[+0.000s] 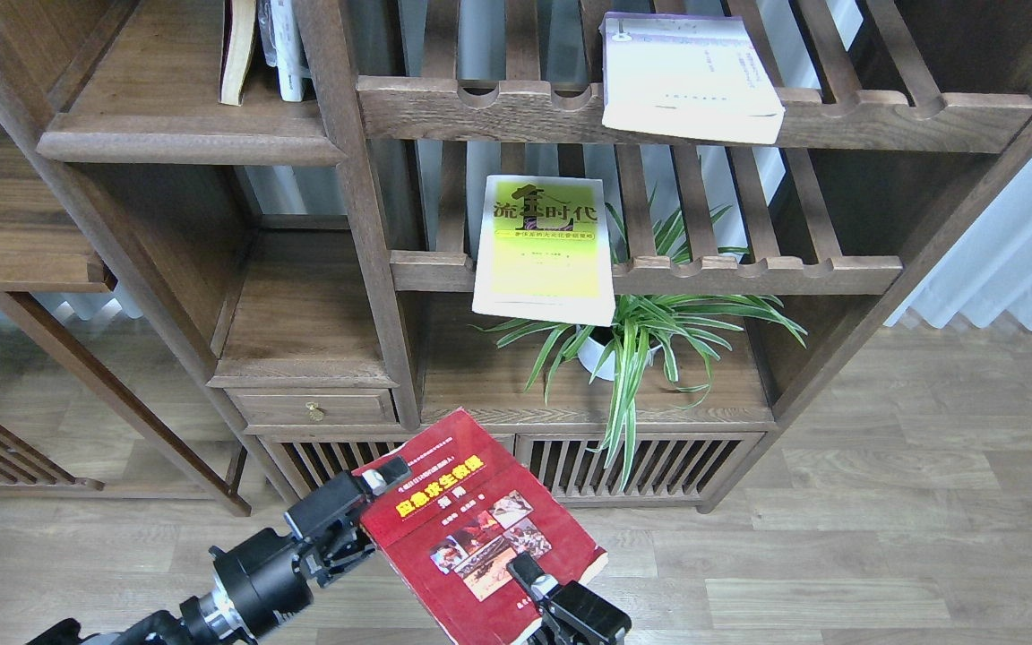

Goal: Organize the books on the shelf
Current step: 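Bring the left gripper under the red book and grasp it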

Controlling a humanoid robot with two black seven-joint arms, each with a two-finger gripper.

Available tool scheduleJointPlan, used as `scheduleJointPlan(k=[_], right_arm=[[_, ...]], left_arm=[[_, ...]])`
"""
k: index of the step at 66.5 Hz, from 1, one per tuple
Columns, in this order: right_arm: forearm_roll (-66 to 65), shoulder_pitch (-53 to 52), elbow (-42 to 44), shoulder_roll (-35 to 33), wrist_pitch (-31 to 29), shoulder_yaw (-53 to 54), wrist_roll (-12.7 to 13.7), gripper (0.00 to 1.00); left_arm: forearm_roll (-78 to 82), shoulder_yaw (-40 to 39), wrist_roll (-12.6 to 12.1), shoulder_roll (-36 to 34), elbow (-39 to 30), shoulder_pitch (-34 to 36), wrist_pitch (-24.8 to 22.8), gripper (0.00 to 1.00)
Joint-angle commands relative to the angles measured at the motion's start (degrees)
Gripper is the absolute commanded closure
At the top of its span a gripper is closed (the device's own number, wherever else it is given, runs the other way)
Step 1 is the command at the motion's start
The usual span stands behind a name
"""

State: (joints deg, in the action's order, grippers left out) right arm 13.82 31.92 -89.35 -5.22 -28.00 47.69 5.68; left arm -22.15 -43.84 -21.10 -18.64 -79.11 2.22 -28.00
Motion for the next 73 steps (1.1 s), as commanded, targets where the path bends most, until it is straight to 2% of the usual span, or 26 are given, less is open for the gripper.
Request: scheduleJointPlan(k=[1, 5, 15, 21, 27, 28, 38, 42, 49, 51, 54, 57, 68, 73], right_arm=[[-0.11, -0.01, 0.05, 0.03, 0.00, -0.14, 0.04, 0.97], [-0.11, -0.01, 0.14, 0.03, 0.00, -0.14, 0.04, 0.97], [-0.29, -0.01, 0.14, 0.03, 0.00, -0.22, 0.04, 0.97], [-0.29, -0.01, 0.14, 0.03, 0.00, -0.58, 0.04, 0.97], [-0.29, -0.01, 0.14, -0.06, 0.00, -0.84, 0.04, 0.97], [-0.29, 0.08, 0.14, -0.06, 0.00, -0.84, 0.04, 0.97], [-0.37, 0.25, 0.14, -0.14, 0.00, -0.93, 0.12, 0.97], [-0.37, 0.43, 0.14, -0.14, 0.00, -0.93, 0.12, 0.97], [-0.81, 0.78, 0.14, -0.32, 0.00, -0.93, 0.47, 0.97], [-0.90, 0.87, 0.14, -0.32, 0.00, -1.02, 0.74, 0.97], [-0.90, 0.87, 0.14, -0.32, 0.00, -1.02, 1.09, 0.97], [-0.99, 0.95, 0.14, -0.41, 0.00, -1.10, 1.09, 0.97], [-0.99, 0.96, 0.14, -0.41, 0.00, -1.28, 1.18, 0.97], [-0.99, 0.96, 0.14, -0.41, 0.00, -1.37, 1.18, 0.97]], left_arm=[[0.18, 0.51, 0.01, 1.15, 0.09, -0.02, 0.00, 0.03], [0.18, 0.86, 0.01, 2.29, 0.53, 0.07, 0.00, 0.06], [0.44, 3.15, 0.10, 4.58, 0.71, 0.24, 0.00, 0.28], [1.06, 3.50, 0.10, 4.93, 1.24, 1.03, 0.00, 0.34], [0.88, 3.50, 0.18, 4.84, 1.59, 0.69, 0.00, 0.53], [0.79, 3.50, 0.45, 4.84, 1.67, 0.60, 0.00, 0.59], [0.79, 4.20, 0.54, 5.02, 1.68, 0.77, 0.00, 0.62], [0.79, 4.12, 0.62, 5.02, 1.68, 0.86, 0.00, 0.62], [0.97, 4.20, 0.62, 5.02, 1.68, 0.86, 0.00, 0.52], [1.14, 4.12, 0.62, 5.02, 1.68, 0.77, 0.00, 0.48], [1.32, 4.12, 0.71, 5.02, 1.68, 0.77, 0.00, 0.34], [1.58, 4.03, 0.71, 5.02, 1.68, 0.68, 0.00, 0.26], [1.85, 3.85, 0.71, 4.76, 1.68, 0.16, 0.00, 0.10], [1.85, 3.59, 0.71, 4.58, 1.68, -0.54, 0.00, 0.07]])
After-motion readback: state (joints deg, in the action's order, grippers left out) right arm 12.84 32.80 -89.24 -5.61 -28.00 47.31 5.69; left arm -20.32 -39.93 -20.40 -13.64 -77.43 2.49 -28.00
